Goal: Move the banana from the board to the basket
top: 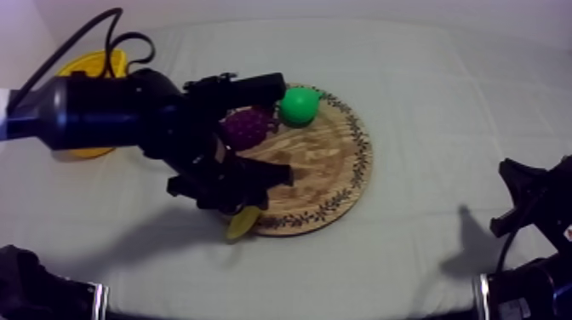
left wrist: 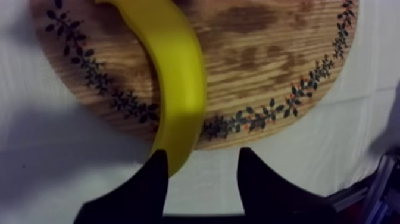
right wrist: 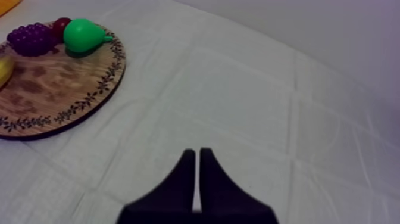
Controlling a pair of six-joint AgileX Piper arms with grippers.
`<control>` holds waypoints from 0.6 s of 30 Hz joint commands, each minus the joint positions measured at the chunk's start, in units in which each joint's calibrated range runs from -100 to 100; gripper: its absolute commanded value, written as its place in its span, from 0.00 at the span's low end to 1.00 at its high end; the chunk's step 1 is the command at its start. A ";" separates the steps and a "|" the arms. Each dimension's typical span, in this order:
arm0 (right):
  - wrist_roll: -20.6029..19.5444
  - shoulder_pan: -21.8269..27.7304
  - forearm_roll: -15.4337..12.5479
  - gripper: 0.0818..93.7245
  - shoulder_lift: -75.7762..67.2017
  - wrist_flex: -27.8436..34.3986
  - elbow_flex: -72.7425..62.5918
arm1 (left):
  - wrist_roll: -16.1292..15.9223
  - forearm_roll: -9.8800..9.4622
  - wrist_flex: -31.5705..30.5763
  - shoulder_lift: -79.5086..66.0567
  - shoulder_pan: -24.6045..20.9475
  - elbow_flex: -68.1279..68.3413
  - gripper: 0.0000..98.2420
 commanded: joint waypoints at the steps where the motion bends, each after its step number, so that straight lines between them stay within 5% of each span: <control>1: 0.03 0.00 -0.02 0.00 -0.04 0.06 -0.03 | 0.73 -0.21 1.82 3.04 -0.11 -2.76 0.49; 8: 0.03 0.00 -0.02 0.00 -0.04 0.06 -0.03 | 3.64 -1.98 6.32 7.50 -0.06 -7.48 0.54; 18: 0.03 0.00 -0.02 0.00 -0.04 0.06 -0.03 | 3.79 -2.64 11.43 13.67 -1.21 -13.04 0.51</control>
